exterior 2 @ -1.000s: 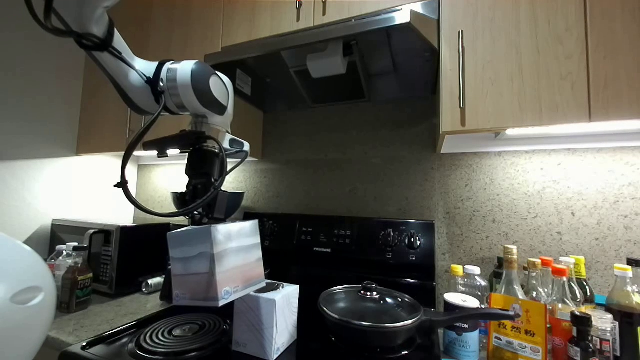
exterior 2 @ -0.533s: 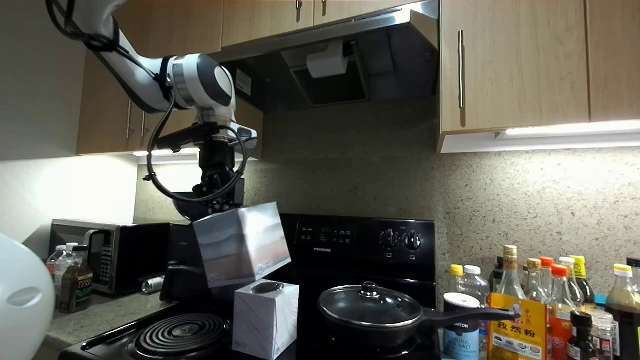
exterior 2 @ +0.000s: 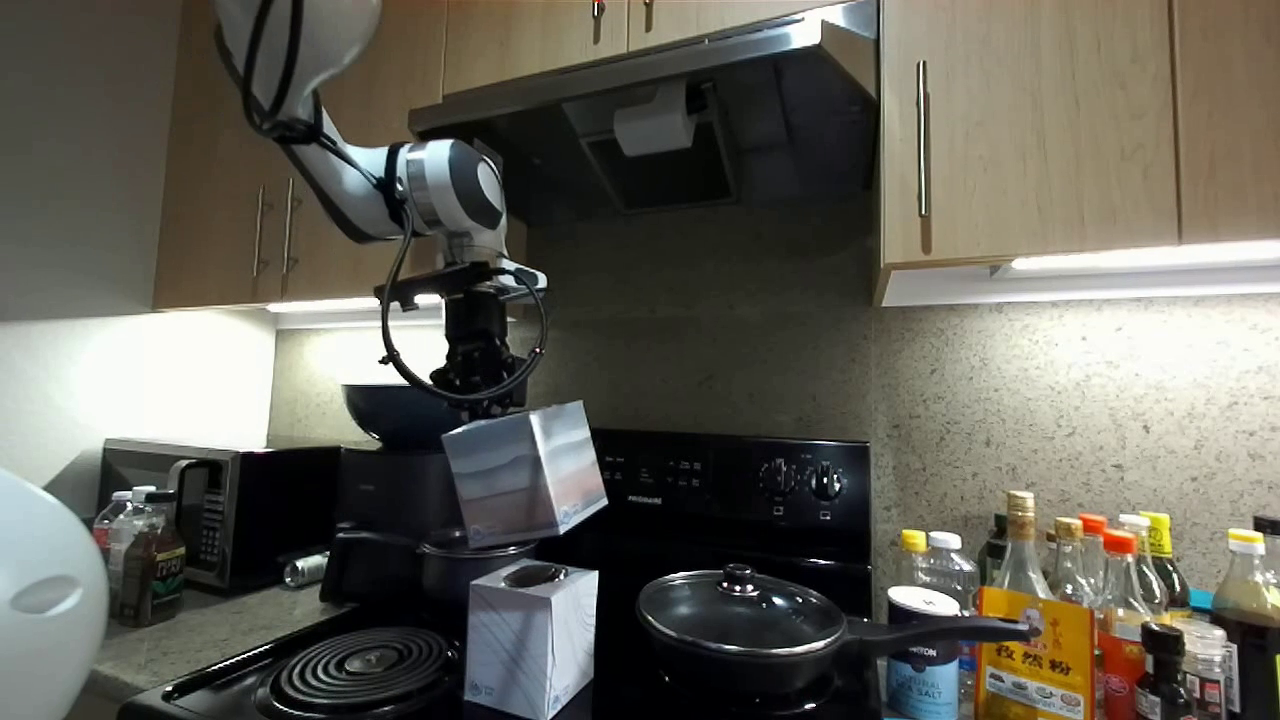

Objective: Switch between the Kleenex boxes

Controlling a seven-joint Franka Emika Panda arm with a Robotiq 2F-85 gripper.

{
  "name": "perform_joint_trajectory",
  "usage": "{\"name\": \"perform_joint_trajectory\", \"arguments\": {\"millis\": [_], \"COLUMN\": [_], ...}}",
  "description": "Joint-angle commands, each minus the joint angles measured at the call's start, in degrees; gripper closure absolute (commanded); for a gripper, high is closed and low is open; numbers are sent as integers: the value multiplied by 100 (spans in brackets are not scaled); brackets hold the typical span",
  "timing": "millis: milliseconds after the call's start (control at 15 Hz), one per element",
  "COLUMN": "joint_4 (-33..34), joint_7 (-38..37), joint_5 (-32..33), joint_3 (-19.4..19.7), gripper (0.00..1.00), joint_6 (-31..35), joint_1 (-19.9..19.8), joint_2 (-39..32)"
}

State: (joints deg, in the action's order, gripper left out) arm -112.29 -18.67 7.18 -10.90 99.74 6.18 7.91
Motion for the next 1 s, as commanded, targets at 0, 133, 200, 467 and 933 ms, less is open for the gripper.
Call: {"name": "perform_joint_trajectory", "arguments": {"millis": [0, 133, 200, 467, 933], "joint_4": [410, 557, 616, 828, 734], "joint_7": [382, 523, 574, 712, 705], "joint_5": [-236, -425, -503, -726, -1023], "joint_3": [131, 187, 202, 241, 350], "gripper": [99, 99, 99, 99, 99], "joint_6": [60, 86, 102, 117, 218], "joint_1": [23, 30, 39, 57, -13], "joint_2": [-661, -940, -1046, -1300, -1172]}}
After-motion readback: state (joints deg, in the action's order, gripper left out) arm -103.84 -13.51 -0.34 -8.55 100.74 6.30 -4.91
